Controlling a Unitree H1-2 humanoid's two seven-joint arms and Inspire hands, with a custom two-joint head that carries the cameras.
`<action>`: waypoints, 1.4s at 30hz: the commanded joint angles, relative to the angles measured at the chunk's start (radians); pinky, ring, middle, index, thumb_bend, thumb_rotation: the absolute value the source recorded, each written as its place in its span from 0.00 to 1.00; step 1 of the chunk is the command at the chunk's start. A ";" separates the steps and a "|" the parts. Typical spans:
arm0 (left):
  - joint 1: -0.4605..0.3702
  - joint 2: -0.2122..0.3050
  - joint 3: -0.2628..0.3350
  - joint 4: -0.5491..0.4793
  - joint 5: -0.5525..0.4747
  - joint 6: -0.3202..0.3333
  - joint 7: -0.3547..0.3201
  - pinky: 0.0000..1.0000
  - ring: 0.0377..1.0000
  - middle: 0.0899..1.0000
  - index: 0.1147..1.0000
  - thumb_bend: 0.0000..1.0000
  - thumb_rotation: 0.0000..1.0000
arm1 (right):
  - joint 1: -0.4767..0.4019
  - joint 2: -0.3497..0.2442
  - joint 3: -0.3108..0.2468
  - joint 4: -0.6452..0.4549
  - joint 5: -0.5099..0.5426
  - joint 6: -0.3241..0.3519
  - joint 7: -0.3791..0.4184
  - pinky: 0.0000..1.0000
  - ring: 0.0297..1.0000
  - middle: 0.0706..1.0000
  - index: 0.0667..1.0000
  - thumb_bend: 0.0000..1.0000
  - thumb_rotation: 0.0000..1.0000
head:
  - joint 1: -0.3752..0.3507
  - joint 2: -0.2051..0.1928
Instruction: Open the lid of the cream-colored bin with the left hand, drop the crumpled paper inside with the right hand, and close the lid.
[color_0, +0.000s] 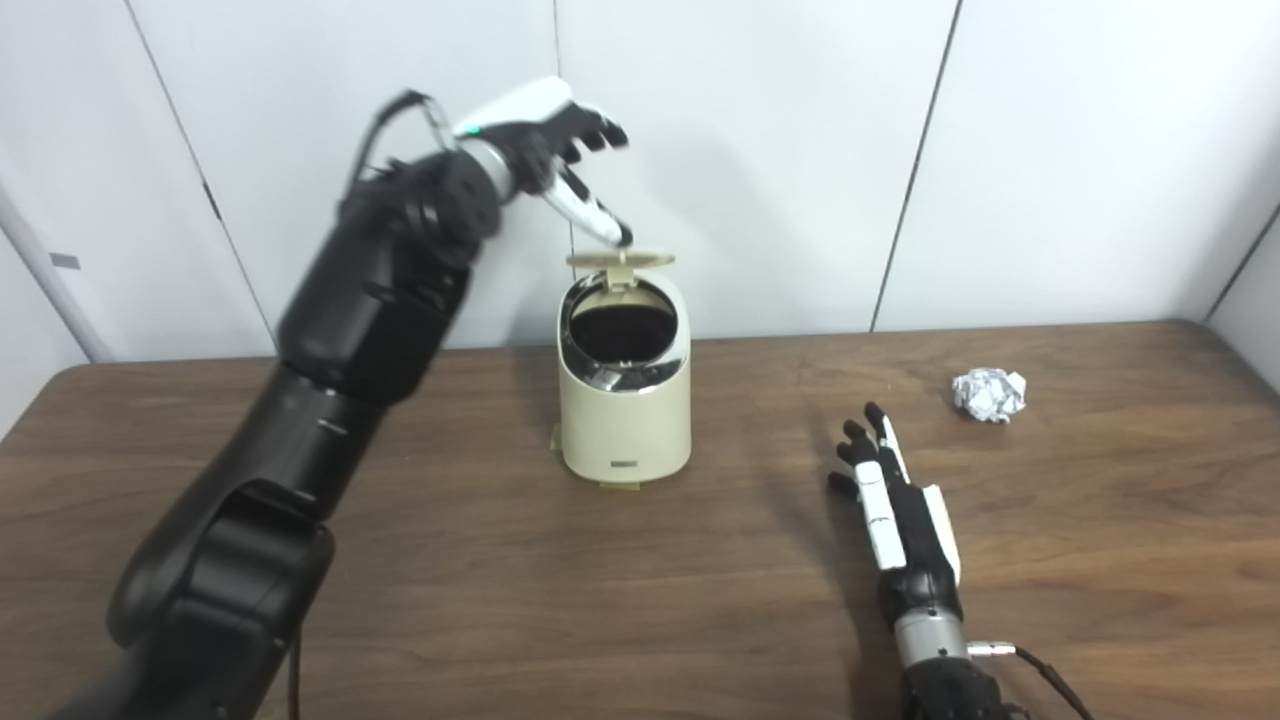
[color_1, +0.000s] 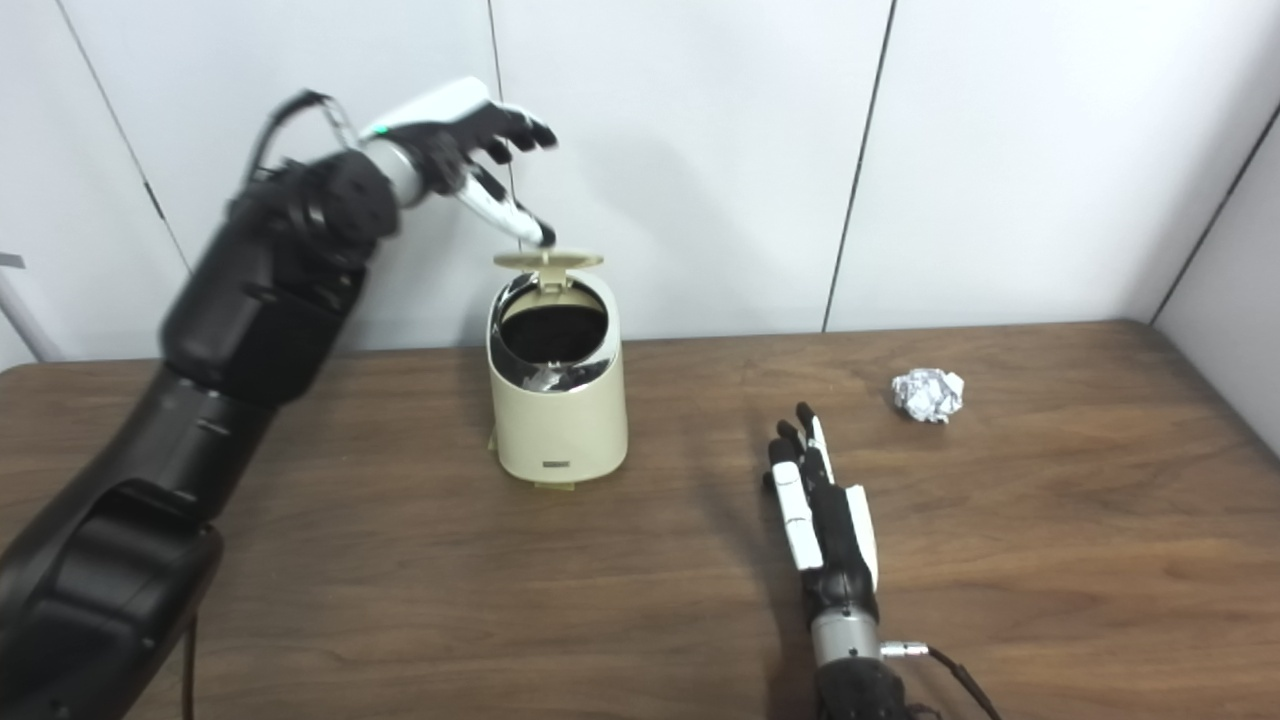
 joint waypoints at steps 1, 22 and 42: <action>-0.025 0.027 0.058 -0.058 -0.041 0.010 0.009 0.75 0.83 0.86 0.86 0.78 0.21 | 0.009 -0.003 0.004 0.024 0.001 0.025 0.016 0.89 0.91 0.93 0.98 0.48 1.00 | -0.001 0.002; 0.466 -0.089 0.487 -0.439 -0.367 0.008 0.105 0.92 0.94 0.96 0.99 0.37 0.75 | 0.026 -0.042 -0.020 0.004 0.066 0.032 0.064 0.93 0.91 0.94 0.99 0.48 1.00 | 0.008 0.021; 0.829 -0.225 0.414 -0.405 -0.631 -0.247 0.435 0.98 0.99 1.00 1.00 0.57 0.97 | -0.031 -0.100 -0.082 -0.063 0.173 0.049 0.108 0.94 0.94 0.94 0.97 0.56 0.93 | -0.007 0.059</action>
